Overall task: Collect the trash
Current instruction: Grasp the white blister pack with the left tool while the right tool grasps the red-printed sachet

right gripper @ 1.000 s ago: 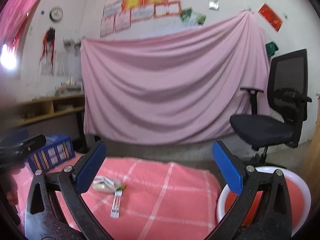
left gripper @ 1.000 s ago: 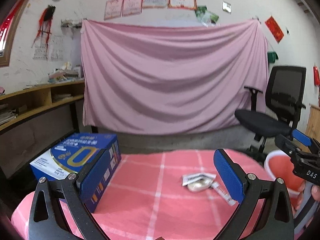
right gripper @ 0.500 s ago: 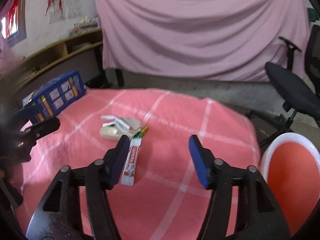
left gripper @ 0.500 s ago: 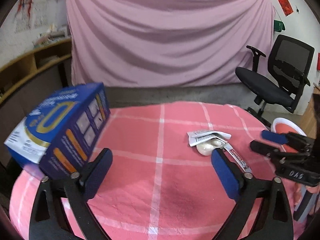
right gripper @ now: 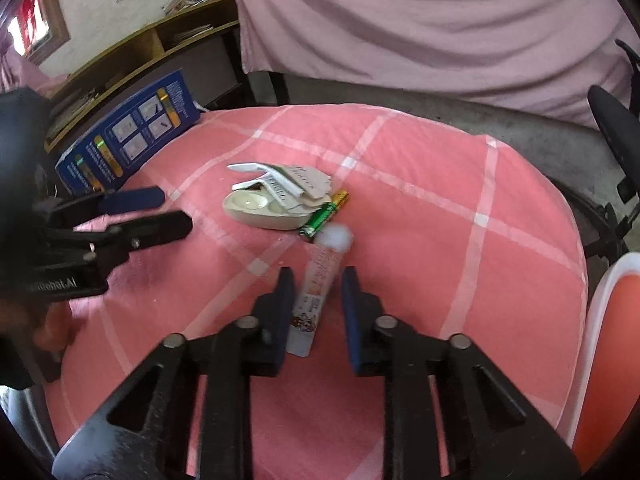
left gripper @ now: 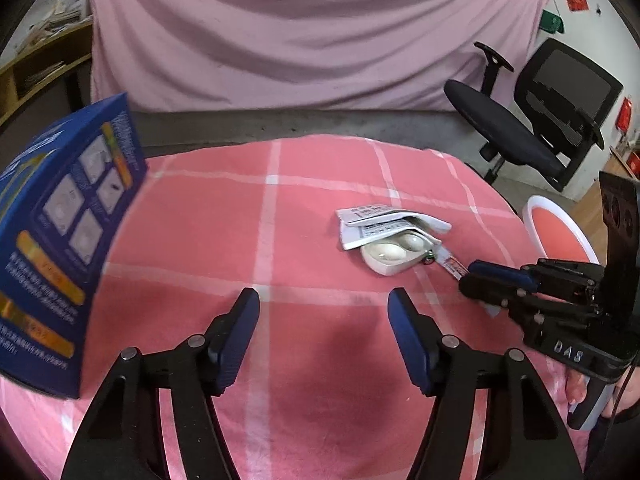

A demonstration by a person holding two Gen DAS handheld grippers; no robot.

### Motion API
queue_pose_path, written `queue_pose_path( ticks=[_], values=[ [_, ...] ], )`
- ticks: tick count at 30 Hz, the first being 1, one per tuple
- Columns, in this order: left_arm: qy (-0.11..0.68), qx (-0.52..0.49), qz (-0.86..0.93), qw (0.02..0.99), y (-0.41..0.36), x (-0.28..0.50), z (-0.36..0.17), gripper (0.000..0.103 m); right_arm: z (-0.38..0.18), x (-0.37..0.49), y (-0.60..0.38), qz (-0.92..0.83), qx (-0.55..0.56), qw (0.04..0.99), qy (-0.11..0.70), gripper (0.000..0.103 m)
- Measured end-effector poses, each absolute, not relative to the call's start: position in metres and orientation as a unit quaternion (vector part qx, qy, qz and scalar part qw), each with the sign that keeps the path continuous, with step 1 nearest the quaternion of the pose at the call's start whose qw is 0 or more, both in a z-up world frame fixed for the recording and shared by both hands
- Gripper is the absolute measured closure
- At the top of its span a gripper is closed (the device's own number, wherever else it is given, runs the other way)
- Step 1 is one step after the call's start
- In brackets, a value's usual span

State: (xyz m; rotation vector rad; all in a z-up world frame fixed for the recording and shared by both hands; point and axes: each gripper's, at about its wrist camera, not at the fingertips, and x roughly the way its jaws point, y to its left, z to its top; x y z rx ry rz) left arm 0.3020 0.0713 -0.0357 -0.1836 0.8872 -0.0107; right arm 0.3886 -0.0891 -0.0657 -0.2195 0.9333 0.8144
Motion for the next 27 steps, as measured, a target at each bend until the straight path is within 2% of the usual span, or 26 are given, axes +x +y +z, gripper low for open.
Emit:
queue_pose_path(
  ticks=[17,18,19,21,27],
  values=[
    [0.451,-0.028,-0.091,0.887,0.031,0.354,-0.044,0.043,-0.064,0.421,-0.138,0.354,-0.003,0.814,0.460,0.071],
    [0.451,-0.026,-0.091,0.887,0.030,0.355,-0.044,0.047,-0.063,0.421,-0.138,0.355,-0.003,0.814,0.460,0.071],
    [0.453,-0.022,-0.090,0.887,0.029,0.355,-0.045,0.056,-0.063,0.420,-0.137,0.357,-0.004,0.813,0.460,0.071],
    [0.455,-0.017,-0.087,0.886,0.026,0.356,-0.046,0.062,-0.062,0.419,-0.137,0.359,-0.006,0.813,0.459,0.071],
    [0.456,-0.002,-0.092,0.885,0.015,0.351,-0.045,0.077,-0.062,0.418,-0.138,0.359,-0.013,0.814,0.457,0.071]
  ],
)
